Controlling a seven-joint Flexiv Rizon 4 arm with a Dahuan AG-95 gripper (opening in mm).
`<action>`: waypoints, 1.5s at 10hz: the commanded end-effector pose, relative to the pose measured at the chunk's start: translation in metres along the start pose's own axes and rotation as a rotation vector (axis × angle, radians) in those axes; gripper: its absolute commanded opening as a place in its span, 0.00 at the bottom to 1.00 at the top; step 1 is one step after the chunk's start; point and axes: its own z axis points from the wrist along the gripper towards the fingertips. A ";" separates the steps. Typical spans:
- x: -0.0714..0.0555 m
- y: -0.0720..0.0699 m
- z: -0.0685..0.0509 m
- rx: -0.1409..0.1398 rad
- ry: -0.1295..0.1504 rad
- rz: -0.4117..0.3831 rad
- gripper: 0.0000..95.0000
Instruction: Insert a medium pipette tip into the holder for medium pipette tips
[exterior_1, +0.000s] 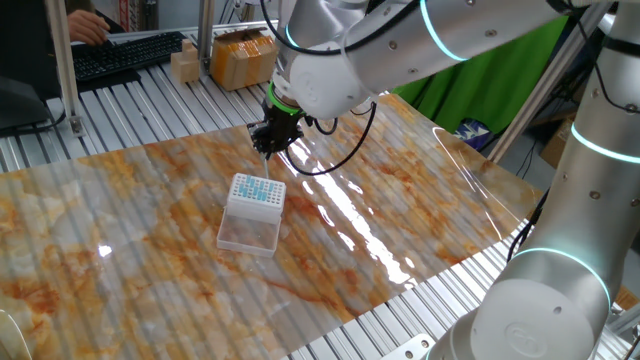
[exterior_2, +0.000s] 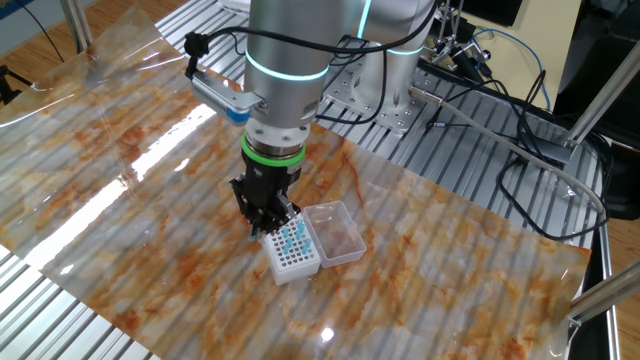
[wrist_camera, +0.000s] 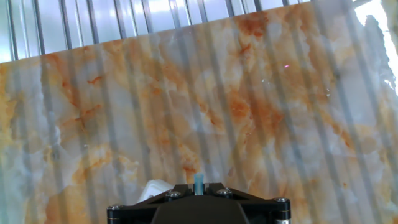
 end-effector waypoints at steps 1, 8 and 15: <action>0.000 -0.001 0.001 0.001 -0.011 -0.003 0.00; 0.006 -0.001 0.004 0.004 -0.055 -0.019 0.00; 0.009 0.000 0.005 0.007 -0.083 -0.025 0.00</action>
